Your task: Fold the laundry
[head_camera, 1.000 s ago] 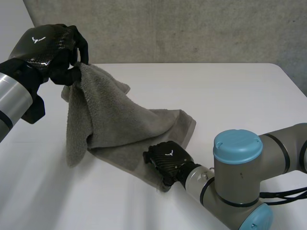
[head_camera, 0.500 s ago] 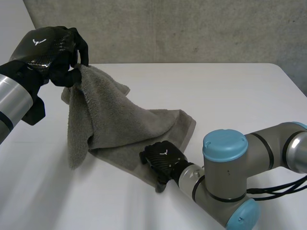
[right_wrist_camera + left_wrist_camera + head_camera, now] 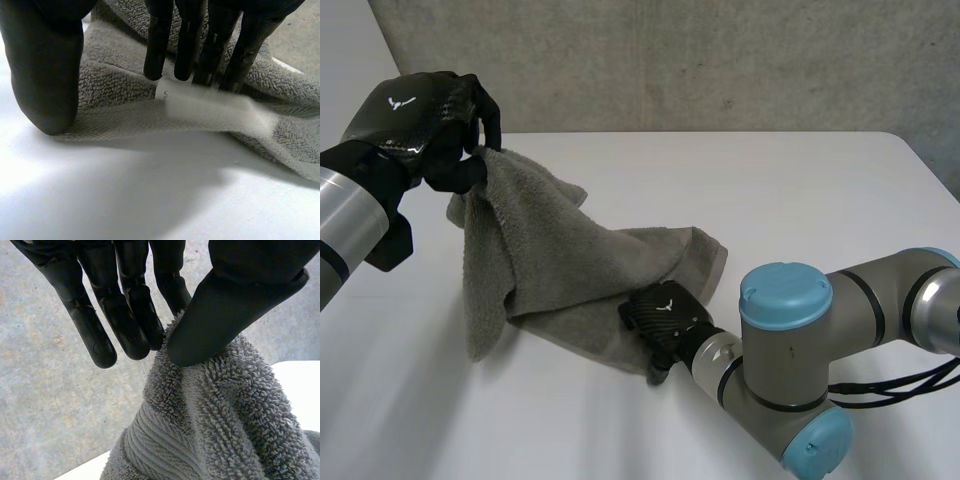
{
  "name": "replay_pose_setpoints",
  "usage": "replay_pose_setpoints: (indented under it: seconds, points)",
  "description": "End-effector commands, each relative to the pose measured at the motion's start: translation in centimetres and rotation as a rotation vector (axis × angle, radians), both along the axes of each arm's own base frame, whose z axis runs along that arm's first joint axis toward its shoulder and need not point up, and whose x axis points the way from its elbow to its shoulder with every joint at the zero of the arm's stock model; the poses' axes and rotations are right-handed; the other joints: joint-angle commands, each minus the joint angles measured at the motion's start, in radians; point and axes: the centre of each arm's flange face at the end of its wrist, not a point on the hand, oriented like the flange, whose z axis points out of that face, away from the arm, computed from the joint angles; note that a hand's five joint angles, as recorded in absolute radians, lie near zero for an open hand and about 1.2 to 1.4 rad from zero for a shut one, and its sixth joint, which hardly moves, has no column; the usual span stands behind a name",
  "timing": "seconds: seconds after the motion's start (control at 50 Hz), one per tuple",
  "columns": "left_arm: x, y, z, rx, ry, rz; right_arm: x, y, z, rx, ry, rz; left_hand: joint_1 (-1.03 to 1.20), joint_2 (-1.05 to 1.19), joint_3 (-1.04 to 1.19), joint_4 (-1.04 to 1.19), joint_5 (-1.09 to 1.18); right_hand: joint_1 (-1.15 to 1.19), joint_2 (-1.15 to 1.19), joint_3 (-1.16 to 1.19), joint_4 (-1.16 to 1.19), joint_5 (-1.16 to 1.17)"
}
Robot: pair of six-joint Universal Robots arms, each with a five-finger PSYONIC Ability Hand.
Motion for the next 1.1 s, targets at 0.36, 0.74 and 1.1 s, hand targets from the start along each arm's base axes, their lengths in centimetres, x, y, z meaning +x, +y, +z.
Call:
replay_pose_setpoints:
  seconds: [0.36,0.74,1.1]
  points:
    - [0.1,-0.1,-0.5,0.016,-0.005,0.004,0.3,-0.5,1.2,-0.034,-0.026,-0.001,0.242,0.18,0.18,0.178,0.201,0.266,0.281,0.264,0.267,0.278]
    - [1.7,-1.7,-2.2,0.068,-0.023,0.067,-2.6,-1.6,9.4,-0.15,-0.084,-0.064,0.242,0.18,0.18,0.178,0.201,0.805,0.82,0.804,0.806,0.818]
    - [2.7,-0.6,-4.0,0.237,-0.072,0.092,-13.0,-3.4,20.7,-0.214,0.082,-0.241,0.242,0.18,0.18,0.178,0.201,0.805,0.82,0.804,0.806,0.818]
